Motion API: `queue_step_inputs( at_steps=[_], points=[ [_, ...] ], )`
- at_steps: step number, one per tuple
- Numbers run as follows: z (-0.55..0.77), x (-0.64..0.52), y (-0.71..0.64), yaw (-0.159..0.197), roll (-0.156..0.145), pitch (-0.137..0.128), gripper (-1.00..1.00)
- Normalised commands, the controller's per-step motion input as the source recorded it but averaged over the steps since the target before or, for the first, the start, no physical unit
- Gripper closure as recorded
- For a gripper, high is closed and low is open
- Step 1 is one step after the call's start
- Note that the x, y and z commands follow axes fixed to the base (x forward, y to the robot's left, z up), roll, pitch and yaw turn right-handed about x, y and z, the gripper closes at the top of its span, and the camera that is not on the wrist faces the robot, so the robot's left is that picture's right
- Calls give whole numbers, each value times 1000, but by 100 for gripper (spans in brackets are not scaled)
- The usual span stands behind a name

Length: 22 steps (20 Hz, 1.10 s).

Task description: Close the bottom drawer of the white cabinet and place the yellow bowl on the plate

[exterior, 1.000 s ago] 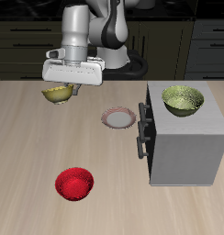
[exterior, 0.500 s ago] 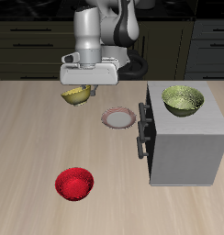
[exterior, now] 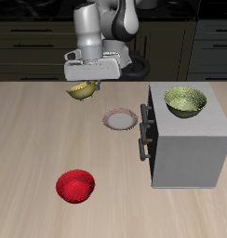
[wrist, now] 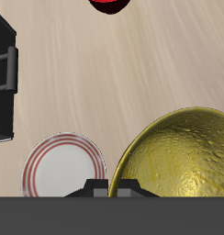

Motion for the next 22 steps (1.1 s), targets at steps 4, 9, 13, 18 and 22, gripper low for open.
queue_step_inputs(
  at_steps=[4, 9, 13, 18, 22],
  points=[
    [-102, -236, 33, -37, 43, 39, 100],
    [-56, -208, 94, -36, 80, 20, 100],
    [29, -61, 155, -11, 41, -13, 100],
    [-12, -81, 160, -20, 54, 6, 100],
    [15, 59, 96, 1, 41, 1, 100]
  ],
)
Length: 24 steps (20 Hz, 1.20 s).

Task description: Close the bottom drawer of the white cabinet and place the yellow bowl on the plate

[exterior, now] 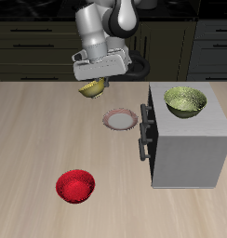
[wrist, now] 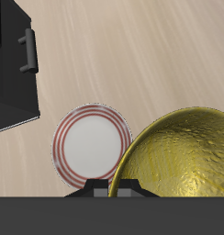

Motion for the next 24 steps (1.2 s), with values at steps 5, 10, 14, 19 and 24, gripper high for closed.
queue_step_inputs(
  at_steps=[5, 10, 14, 19, 24],
  points=[
    [56, 100, 217, 0, 42, -20, 100],
    [2, 153, 248, 2, 12, -8, 100],
    [63, 85, 292, -34, 60, 7, 100],
    [152, 136, 89, 31, -69, -55, 100],
    [-80, 101, 18, 31, -44, -3, 100]
  ],
)
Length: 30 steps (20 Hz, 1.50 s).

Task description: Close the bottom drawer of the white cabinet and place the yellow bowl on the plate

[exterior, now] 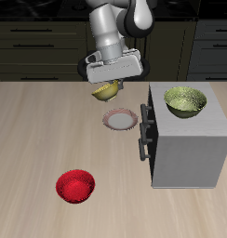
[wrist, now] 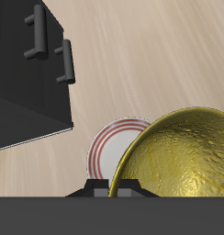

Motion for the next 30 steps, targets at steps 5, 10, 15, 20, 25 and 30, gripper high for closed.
queue_step_inputs(
  at_steps=[5, 10, 15, 20, 25, 30],
  points=[
    [-211, 93, -143, 58, -89, 11, 100],
    [-165, -16, -144, 83, -83, -23, 100],
    [-126, -163, -211, -17, -62, 31, 100],
    [-97, -334, 36, 21, -30, -15, 100],
    [-4, -275, 68, -1, 17, -13, 100],
    [-117, 73, 46, 5, -13, 8, 100]
  ],
)
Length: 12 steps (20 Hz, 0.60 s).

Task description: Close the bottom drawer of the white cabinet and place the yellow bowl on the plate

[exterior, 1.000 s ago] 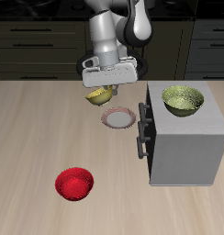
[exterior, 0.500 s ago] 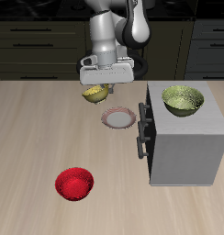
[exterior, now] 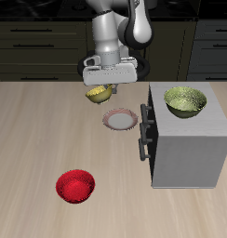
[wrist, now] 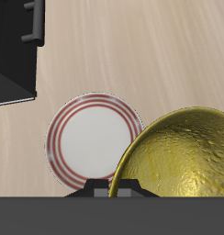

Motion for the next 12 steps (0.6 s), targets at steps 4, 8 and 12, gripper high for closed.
queue_step_inputs(
  at_steps=[4, 8, 12],
  points=[
    [-87, 298, 23, 45, -34, -17, 100],
    [-94, 230, -11, 12, -12, 14, 100],
    [-138, 33, 103, -9, 36, 49, 100]
  ],
)
